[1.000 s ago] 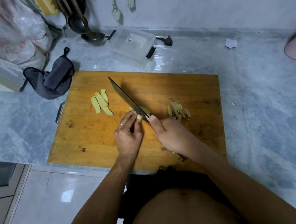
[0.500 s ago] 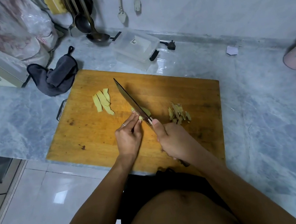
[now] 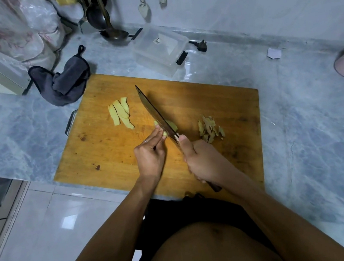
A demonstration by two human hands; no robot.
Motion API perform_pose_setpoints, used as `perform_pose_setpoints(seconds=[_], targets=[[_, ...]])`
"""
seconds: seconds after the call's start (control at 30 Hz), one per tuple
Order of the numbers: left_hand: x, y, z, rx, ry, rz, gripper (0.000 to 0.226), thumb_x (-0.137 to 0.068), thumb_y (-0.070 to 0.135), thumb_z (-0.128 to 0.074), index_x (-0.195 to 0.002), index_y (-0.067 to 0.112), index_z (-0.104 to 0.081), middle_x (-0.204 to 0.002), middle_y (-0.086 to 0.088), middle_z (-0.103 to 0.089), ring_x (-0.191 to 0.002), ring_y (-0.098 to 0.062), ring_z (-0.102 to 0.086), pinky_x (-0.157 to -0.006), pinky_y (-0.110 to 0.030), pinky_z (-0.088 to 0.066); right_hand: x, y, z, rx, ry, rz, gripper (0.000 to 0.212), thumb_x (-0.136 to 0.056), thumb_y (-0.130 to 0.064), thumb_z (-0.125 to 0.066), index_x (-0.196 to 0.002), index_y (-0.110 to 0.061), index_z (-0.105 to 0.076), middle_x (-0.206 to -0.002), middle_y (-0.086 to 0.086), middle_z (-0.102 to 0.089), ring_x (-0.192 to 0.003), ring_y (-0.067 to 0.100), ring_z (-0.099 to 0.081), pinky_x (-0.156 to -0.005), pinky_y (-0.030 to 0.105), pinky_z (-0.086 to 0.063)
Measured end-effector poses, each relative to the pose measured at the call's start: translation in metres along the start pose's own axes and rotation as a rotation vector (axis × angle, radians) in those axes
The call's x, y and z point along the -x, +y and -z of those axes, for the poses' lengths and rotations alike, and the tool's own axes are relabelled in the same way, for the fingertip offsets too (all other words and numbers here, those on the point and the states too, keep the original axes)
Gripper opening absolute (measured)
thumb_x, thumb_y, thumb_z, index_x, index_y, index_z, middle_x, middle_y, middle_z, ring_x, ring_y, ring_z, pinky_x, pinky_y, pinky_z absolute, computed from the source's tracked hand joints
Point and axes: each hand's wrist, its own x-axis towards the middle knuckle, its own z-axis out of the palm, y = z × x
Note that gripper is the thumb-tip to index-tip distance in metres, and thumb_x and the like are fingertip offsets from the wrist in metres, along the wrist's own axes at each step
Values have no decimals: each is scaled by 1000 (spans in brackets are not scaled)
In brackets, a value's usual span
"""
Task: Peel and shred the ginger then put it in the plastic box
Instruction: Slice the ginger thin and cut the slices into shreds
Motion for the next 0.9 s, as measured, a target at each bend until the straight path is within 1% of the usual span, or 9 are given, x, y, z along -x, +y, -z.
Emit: perform_pose_setpoints(seconds=[0.1, 0.23, 0.33, 0.37, 0.47, 0.53, 0.6, 0.77, 0.9], targets=[[0, 1, 0, 13, -7, 15, 25, -86, -5, -69, -110, 0, -73, -118, -10, -69, -112, -5, -62, -100, -15, -46, -3, 0, -1, -7, 0, 17, 71, -105, -53, -17, -68, -5, -55, -58, 17, -52, -45, 25, -51, -54, 35, -49], [-1, 1, 1, 22, -2, 25, 25, -86, -4, -69, -110, 1, -73, -118, -9, -69, -113, -5, -62, -100, -18, -48, -7, 1, -1, -33, -3, 2, 74, -104, -54, -18, -68, -2, -57, -57, 20, -53, -46, 28, -52, -50, 32, -46], [-1, 3, -1, 28, 3, 39, 25, -85, -3, -69, -110, 2, -73, -117, -9, -69, -112, -2, -61, -99, -18, -48, -16, -1, -5, -41, 22, 9, 70, -104, -55, -20, -67, -5, -54, -58, 19, -49, -50, 31, -48, -56, 48, -51], [0, 5, -1, 39, 6, 45, 25, -85, -4, -69, -110, 2, -73, -117, -9, -69, -112, -2, -61, -99, -17, -48, -18, -1, -6, -45, 27, 10, 69, -104, -55, -20, -67, -6, -53, -59, 19, -48, -50, 32, -47, -58, 51, -52], [-2, 7, 1, 52, 16, 67, 25, -86, -2, -70, -110, 3, -73, -117, -8, -69, -112, -1, -61, -99, -16, -47, -21, 1, -11, -74, 29, -7, 66, -105, -52, -22, -66, -8, -52, -55, 14, -47, -47, 28, -47, -60, 50, -52], [-3, 6, 2, 48, 34, 78, 25, -86, 0, -70, -110, 4, -74, -116, -7, -70, -111, -2, -62, -98, -17, -48, -20, 4, -15, -84, 66, -4, 65, -105, -51, -23, -62, -10, -50, -51, 6, -48, -40, 12, -46, -61, 46, -51], [-5, 8, 2, 45, 46, 81, 24, -86, 2, -70, -109, 5, -74, -115, -7, -71, -109, -3, -64, -97, -18, -49, -19, 5, -17, -93, 82, -7, 64, -105, -51, -24, -62, -11, -50, -51, 4, -50, -37, 8, -46, -61, 42, -50], [-2, 9, 3, 41, 49, 84, 23, -87, 4, -71, -109, 5, -75, -116, -5, -71, -109, -5, -65, -97, -18, -48, -20, 7, -9, -109, 48, -28, 64, -101, -59, -22, -71, -11, -52, -60, 10, -50, -52, 23, -49, -60, 42, -45], [-2, 9, 3, 34, 38, 80, 23, -86, 5, -72, -109, 6, -75, -117, -6, -71, -110, -4, -64, -98, -16, -47, -15, 2, 0, -94, 50, -13, 71, -102, -58, -23, -72, -2, -56, -60, 13, -51, -50, 23, -49, -62, 48, -51]])
